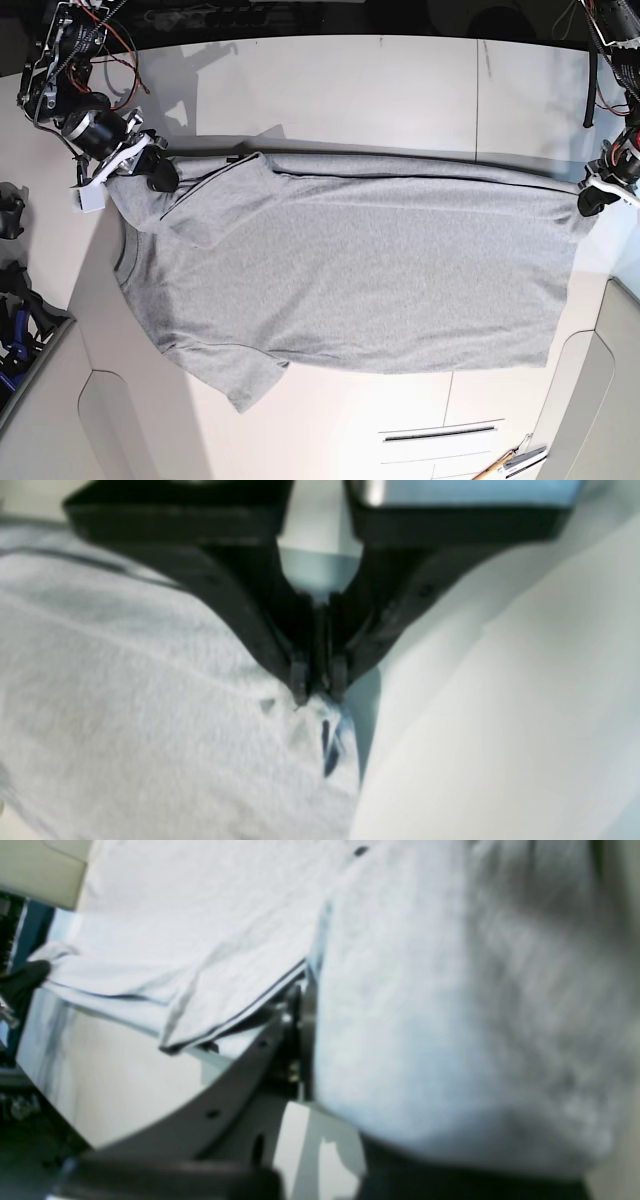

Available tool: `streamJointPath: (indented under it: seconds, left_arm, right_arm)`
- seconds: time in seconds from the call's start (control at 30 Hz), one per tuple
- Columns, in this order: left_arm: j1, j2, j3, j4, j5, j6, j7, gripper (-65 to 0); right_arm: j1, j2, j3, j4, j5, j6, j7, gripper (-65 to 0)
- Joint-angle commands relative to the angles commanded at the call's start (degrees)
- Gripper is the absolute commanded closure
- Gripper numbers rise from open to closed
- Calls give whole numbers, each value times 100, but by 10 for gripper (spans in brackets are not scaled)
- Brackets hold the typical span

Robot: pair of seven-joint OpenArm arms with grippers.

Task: Fold the T-shirt properly
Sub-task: 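Pull the shirt further toward the robot, then release both grippers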

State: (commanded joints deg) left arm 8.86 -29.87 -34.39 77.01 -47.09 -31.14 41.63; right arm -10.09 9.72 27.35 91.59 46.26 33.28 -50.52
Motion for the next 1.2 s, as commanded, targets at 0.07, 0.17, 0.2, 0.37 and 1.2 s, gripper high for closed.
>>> streamJointPath:
  seconds: [0.07,0.17,0.2,0.37,1.2]
  left_arm:
    - [317,0,-116,140,-229,-2,114,0]
    - [695,2,-251,184,-584,-24,151,0]
    - [796,2,-313,184,-643,-24,192,0]
    - [1279,4,-691,184,-1447,-509,721,0]
    - [2400,319,-732,852,-2122,-886,1064,-178]
  right_arm:
    - [-177,195,0,-2,175,15,-33,0]
    - [-387,358,2,0,387,61,-74,0]
    - [-444,389,2,0,393,61,-122,0]
    - [-857,485,7,9,573,66,-205,0]
    - [-1735,487,7,334,332,61,-203,-118]
